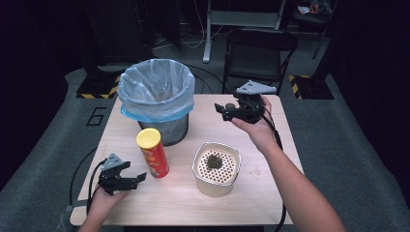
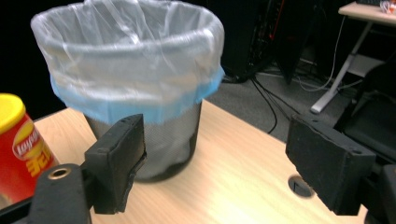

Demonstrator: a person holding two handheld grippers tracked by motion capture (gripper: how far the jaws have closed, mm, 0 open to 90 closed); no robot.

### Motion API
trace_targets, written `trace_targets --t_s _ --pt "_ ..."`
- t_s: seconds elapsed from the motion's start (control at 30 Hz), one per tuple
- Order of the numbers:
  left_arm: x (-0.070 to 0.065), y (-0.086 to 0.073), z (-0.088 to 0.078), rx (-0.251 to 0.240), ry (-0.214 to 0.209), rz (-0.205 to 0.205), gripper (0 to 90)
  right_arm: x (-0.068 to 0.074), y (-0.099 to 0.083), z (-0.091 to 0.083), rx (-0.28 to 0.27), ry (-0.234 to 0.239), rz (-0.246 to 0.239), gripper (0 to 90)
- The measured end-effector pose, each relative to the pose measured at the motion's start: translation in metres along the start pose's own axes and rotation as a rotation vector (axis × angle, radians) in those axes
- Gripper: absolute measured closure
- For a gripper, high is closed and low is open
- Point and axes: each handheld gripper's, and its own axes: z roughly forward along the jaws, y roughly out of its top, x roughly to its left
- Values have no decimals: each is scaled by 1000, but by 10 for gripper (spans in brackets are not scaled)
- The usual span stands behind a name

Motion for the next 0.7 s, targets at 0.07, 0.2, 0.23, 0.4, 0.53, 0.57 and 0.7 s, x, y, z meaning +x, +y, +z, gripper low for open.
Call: trace_targets --t_s 0.07,0.2,0.23,0.4,0.53,0.57,0.7 --pt "-1 1 0 -2 2 13 135 -2 -4 -3 5 -3 5 198" --pt "-5 3 2 -5 -10 12 134 -10 -25 -17 6 -30 30 216" --pt "-6 4 2 -12 -13 14 134 -12 -30 -19 4 -38 37 218" --pt "-10 8 2 -19 -48 19 134 -15 -50 -28 18 -50 64 228" --pt "-14 15 5 -28 -58 37 133 -17 -67 -33 40 -54 61 233" --pt "-15 18 8 -27 -63 37 130 -17 -74 -36 49 -61 65 234" --pt "-14 24 16 -34 -90 9 124 -15 -87 -42 47 -67 80 234"
